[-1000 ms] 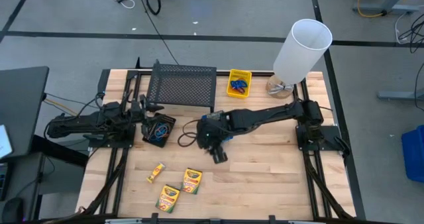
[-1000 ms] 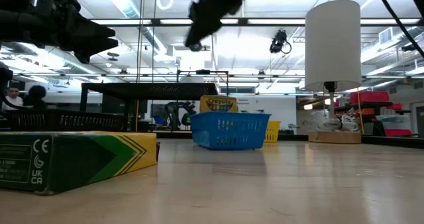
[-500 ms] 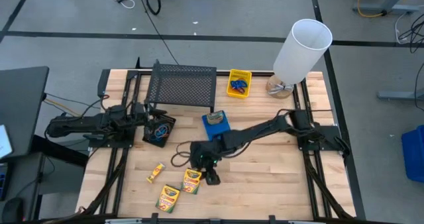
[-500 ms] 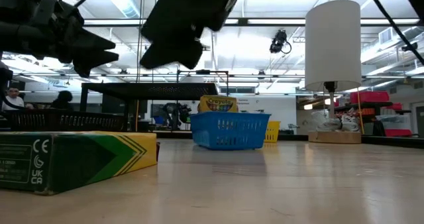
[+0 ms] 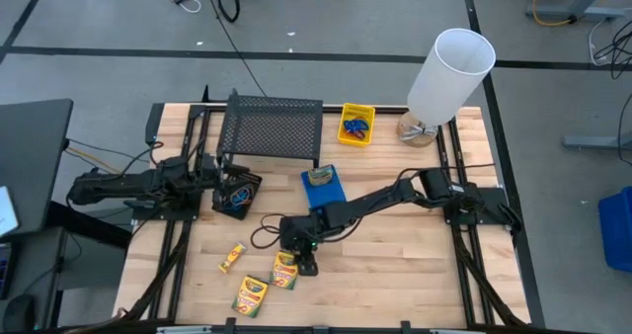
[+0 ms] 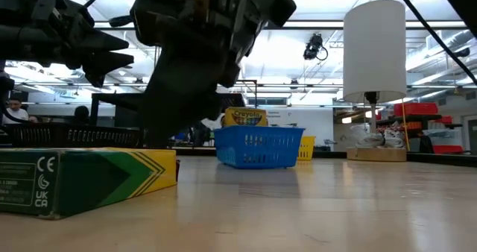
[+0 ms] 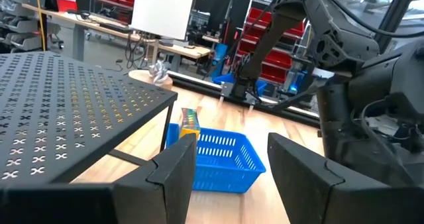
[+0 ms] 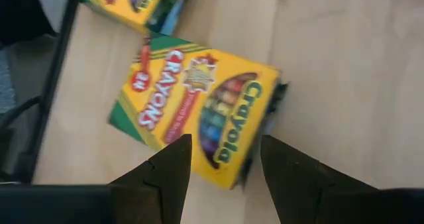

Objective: Pick & Place Office Desk Supplies
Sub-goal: Put the top large yellow crayon box into the blue bin

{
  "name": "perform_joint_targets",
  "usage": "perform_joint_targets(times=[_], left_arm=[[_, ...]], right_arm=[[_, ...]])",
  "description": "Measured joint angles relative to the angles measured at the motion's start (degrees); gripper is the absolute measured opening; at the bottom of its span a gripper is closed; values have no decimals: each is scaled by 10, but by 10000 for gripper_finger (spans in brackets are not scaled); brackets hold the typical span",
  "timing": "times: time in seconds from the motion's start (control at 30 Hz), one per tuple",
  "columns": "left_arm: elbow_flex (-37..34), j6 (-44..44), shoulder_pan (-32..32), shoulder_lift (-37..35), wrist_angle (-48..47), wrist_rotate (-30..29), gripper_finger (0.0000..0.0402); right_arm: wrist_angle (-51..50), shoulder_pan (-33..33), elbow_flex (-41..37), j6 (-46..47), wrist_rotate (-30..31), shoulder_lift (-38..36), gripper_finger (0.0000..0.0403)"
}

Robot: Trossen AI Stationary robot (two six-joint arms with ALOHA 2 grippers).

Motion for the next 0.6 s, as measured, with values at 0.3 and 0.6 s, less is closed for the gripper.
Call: perform_joint_targets(times=[0.3, 0.6], left_arm=[[0, 4, 0, 0, 1, -2, 193], [0, 4, 0, 0, 1, -6, 193]], right_arm=[[-3, 0, 0, -5, 8, 2, 188], [-2, 1, 0, -19, 27, 2, 188]])
